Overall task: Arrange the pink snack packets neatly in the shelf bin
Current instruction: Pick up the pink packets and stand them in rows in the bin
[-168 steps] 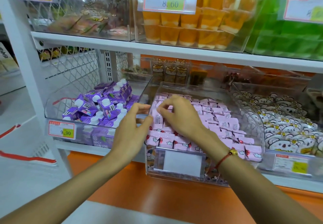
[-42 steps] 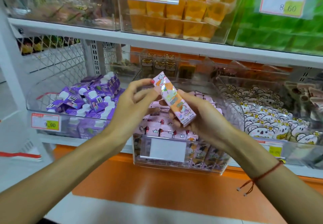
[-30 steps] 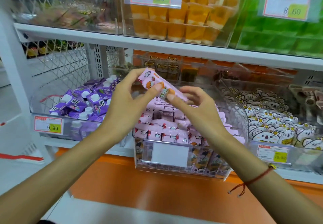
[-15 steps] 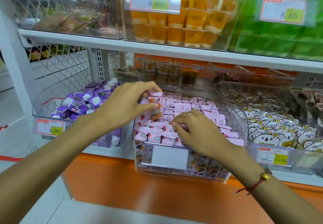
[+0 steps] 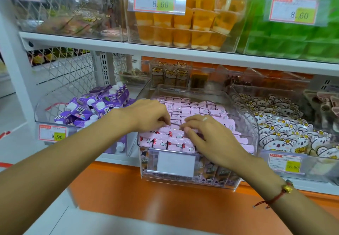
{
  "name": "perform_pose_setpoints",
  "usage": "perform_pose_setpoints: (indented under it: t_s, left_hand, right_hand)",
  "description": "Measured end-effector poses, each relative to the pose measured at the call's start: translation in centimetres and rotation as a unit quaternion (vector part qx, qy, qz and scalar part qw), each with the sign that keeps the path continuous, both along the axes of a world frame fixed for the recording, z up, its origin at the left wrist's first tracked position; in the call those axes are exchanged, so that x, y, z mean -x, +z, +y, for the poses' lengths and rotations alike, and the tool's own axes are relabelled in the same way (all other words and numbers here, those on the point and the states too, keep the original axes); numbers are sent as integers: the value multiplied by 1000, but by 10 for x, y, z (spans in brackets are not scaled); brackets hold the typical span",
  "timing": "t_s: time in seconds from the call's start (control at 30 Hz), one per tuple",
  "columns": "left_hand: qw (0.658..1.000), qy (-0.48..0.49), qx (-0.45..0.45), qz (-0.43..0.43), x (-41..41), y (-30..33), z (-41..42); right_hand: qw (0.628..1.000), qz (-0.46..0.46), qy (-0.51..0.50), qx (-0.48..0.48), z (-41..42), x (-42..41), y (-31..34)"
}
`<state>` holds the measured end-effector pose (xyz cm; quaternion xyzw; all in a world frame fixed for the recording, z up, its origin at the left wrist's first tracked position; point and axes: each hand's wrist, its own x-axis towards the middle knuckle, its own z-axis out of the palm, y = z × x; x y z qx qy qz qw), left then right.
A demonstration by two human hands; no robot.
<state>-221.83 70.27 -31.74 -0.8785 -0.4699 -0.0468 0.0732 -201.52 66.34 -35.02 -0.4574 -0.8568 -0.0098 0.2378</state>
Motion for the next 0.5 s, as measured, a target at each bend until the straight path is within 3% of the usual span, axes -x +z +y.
perform_pose_setpoints:
  t_s: [0.17,0.27,0.37,0.5]
  left_hand:
    - [995,9,-23,-101,-3,8,1]
    - [996,-6,12,-87,-14,3,4]
    - [997,-9,44,-66,-22,-1,7]
    - [991,25,17,-129,-25,-2,6]
  right_hand:
    - [998,41,-25,-37,-1,-16,2]
    - [1000,-27,-9,-1,-5,-16,-6]
    - [999,-32,-14,15,-6,-15,-8]
    - [999,-32,-19,20,-5,-14,-6]
